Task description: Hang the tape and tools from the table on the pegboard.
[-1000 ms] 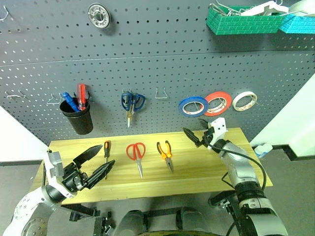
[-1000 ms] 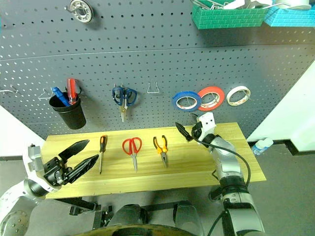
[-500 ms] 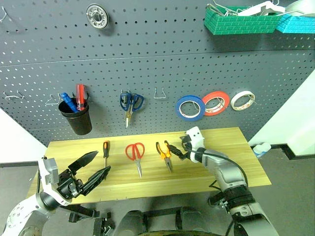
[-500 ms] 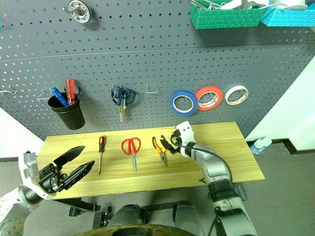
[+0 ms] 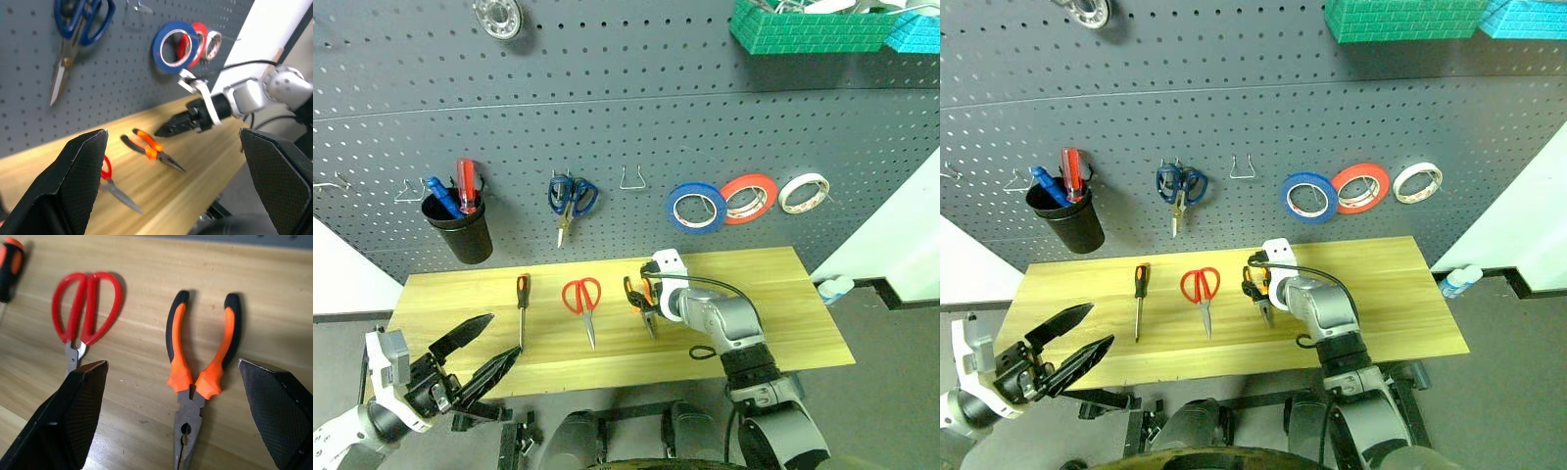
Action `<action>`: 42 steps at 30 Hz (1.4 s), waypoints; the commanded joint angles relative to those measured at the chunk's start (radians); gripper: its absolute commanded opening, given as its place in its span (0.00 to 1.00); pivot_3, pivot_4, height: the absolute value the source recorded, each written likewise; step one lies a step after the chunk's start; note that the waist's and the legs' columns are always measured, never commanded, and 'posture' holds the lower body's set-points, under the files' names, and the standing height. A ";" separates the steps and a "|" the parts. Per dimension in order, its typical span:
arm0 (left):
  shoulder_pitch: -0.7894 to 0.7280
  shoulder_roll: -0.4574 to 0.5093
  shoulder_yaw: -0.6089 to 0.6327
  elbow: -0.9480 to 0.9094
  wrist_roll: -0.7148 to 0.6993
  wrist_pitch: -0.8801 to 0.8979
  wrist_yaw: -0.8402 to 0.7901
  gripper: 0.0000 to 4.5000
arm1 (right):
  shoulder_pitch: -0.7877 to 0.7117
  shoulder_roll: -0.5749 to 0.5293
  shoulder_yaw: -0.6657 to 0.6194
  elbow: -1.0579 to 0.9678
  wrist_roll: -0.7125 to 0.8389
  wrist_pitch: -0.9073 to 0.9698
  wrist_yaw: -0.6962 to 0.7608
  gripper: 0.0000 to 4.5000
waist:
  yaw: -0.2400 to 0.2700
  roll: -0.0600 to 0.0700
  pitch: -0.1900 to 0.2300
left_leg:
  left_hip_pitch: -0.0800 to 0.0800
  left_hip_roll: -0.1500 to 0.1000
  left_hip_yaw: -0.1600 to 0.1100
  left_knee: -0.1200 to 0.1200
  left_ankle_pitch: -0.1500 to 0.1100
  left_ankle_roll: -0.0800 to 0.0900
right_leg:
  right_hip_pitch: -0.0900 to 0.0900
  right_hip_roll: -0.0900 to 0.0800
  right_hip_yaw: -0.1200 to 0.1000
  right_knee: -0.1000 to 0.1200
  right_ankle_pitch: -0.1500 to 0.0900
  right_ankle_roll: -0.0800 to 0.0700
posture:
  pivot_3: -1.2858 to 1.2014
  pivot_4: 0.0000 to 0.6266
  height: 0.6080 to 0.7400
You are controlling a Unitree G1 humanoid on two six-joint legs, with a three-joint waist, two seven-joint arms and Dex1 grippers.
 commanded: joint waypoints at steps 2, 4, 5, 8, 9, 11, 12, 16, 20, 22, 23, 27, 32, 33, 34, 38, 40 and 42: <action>0.027 0.013 0.051 -0.059 -0.024 0.006 0.006 1.00 | -0.020 0.049 -0.017 0.008 -0.008 0.008 -0.062 0.99 | 0.000 -0.001 0.010 | -0.004 0.000 0.000 -0.001 0.000 0.000 | -0.001 0.000 0.000 0.000 0.000 0.000 | 0.55 0.25 0.97; 0.040 0.016 0.068 -0.076 -0.041 0.021 0.012 1.00 | -0.024 0.054 -0.020 0.036 -0.019 -0.005 -0.084 0.99 | -0.001 -0.001 0.014 | -0.012 0.000 0.000 0.000 0.000 0.000 | -0.008 0.000 0.000 0.000 0.000 0.000 | 0.55 0.28 0.97; 0.048 0.018 0.074 -0.083 -0.042 0.025 0.012 1.00 | -0.029 0.059 -0.030 0.057 -0.023 -0.015 -0.101 0.99 | -0.001 -0.001 0.018 | -0.015 0.000 0.000 0.000 0.000 0.000 | -0.011 0.000 0.000 0.000 0.000 0.000 | 0.55 0.28 0.97; 0.068 0.019 0.084 -0.103 -0.050 0.040 0.014 1.00 | -0.055 0.071 -0.048 0.119 -0.025 -0.060 -0.127 0.99 | -0.001 -0.001 0.028 | -0.015 0.000 0.000 0.000 0.000 0.000 | -0.012 -0.001 0.000 0.000 0.000 0.000 | 0.55 0.29 0.97; 0.077 0.018 0.087 -0.111 -0.052 0.041 0.015 1.00 | -0.059 0.073 -0.049 0.124 -0.027 -0.067 -0.132 0.99 | -0.001 -0.001 0.033 | -0.016 0.000 0.000 -0.001 0.000 0.000 | -0.012 -0.001 0.000 0.000 0.000 0.000 | 0.55 0.30 0.97; 0.083 0.020 0.092 -0.121 -0.057 0.048 0.021 1.00 | -0.075 0.077 -0.048 0.154 -0.033 -0.087 -0.140 0.99 | -0.002 -0.002 0.040 | -0.016 0.000 0.000 -0.001 0.000 0.000 | -0.013 -0.001 0.000 0.000 0.000 0.000 | 0.55 0.31 0.97; 0.083 0.022 0.094 -0.123 -0.059 0.052 0.024 1.00 | -0.081 0.079 -0.052 0.172 -0.036 -0.097 -0.148 0.99 | -0.002 -0.002 0.043 | -0.016 0.000 0.000 -0.001 0.000 0.000 | -0.013 -0.001 0.000 0.000 0.000 0.000 | 0.55 0.31 0.97; 0.092 0.027 0.107 -0.139 -0.070 0.068 0.026 1.00 | -0.096 0.085 -0.058 0.208 -0.034 -0.119 -0.156 0.99 | -0.001 -0.003 0.053 | -0.016 0.000 0.000 -0.001 0.000 0.000 | -0.014 -0.001 0.000 0.000 0.000 0.000 | 0.56 0.32 0.97; 0.098 0.031 0.114 -0.150 -0.072 0.082 0.026 1.00 | -0.109 0.107 -0.062 0.212 -0.028 -0.119 -0.153 0.99 | -0.001 -0.003 0.062 | -0.018 0.000 0.000 -0.001 0.000 0.000 | -0.016 -0.001 -0.001 0.000 0.000 0.000 | 0.56 0.33 0.97; 0.096 0.034 0.114 -0.154 -0.076 0.087 0.032 1.00 | -0.108 0.113 -0.052 0.214 -0.038 -0.122 -0.155 0.99 | -0.001 -0.004 0.065 | -0.020 0.000 0.000 -0.001 0.000 0.000 | -0.017 -0.001 -0.001 0.000 0.000 0.000 | 0.56 0.33 0.97; 0.093 0.036 0.114 -0.157 -0.075 0.089 0.036 1.00 | -0.108 0.110 -0.046 0.223 -0.046 -0.130 -0.156 0.99 | -0.001 -0.004 0.065 | -0.021 0.000 -0.001 -0.001 0.000 0.000 | -0.018 -0.001 -0.001 0.000 0.000 0.000 | 0.56 0.33 0.97; 0.086 0.041 0.113 -0.167 -0.077 0.099 0.047 1.00 | -0.112 0.097 -0.017 0.260 -0.077 -0.158 -0.156 0.99 | -0.001 -0.004 0.069 | -0.023 0.000 -0.001 -0.001 0.000 0.000 | -0.020 -0.001 -0.001 -0.001 0.000 0.000 | 0.56 0.34 0.97; 0.085 0.041 0.109 -0.170 -0.074 0.101 0.054 1.00 | -0.124 0.086 0.017 0.312 -0.116 -0.185 -0.153 0.99 | -0.002 -0.003 0.072 | -0.024 0.000 -0.001 -0.001 0.000 0.000 | -0.020 -0.002 -0.002 -0.001 0.000 0.000 | 0.56 0.35 0.97; 0.087 0.039 0.107 -0.170 -0.072 0.099 0.052 1.00 | -0.126 0.080 0.029 0.324 -0.128 -0.193 -0.153 0.91 | -0.002 -0.003 0.073 | -0.024 0.000 -0.001 -0.001 0.000 0.000 | -0.020 -0.002 -0.002 -0.001 0.000 0.000 | 0.56 0.35 0.97; 0.090 0.036 0.105 -0.170 -0.069 0.096 0.051 1.00 | -0.128 0.078 0.032 0.333 -0.133 -0.197 -0.150 0.86 | -0.001 -0.003 0.073 | -0.024 0.000 -0.001 -0.001 0.000 0.000 | -0.020 -0.002 -0.002 -0.001 0.000 0.000 | 0.56 0.35 0.97; 0.094 0.031 0.105 -0.165 -0.066 0.090 0.045 1.00 | -0.139 0.073 0.036 0.355 -0.148 -0.210 -0.148 0.60 | -0.001 -0.003 0.073 | -0.024 0.000 -0.001 -0.001 0.000 0.000 | -0.020 -0.002 -0.002 -0.001 0.000 0.000 | 0.56 0.34 0.97; 0.093 0.030 0.105 -0.160 -0.065 0.087 0.044 1.00 | -0.141 0.073 0.030 0.364 -0.150 -0.216 -0.149 0.48 | -0.001 -0.003 0.074 | -0.024 0.000 -0.001 -0.001 0.000 0.000 | -0.020 -0.002 -0.002 -0.001 0.000 0.000 | 0.56 0.35 0.97; 0.096 0.026 0.104 -0.154 -0.061 0.082 0.038 1.00 | -0.142 0.069 0.032 0.371 -0.155 -0.220 -0.145 0.47 | -0.002 -0.003 0.074 | -0.024 0.000 -0.001 -0.001 0.000 0.000 | -0.020 -0.002 -0.002 -0.001 0.000 0.000 | 0.56 0.34 0.97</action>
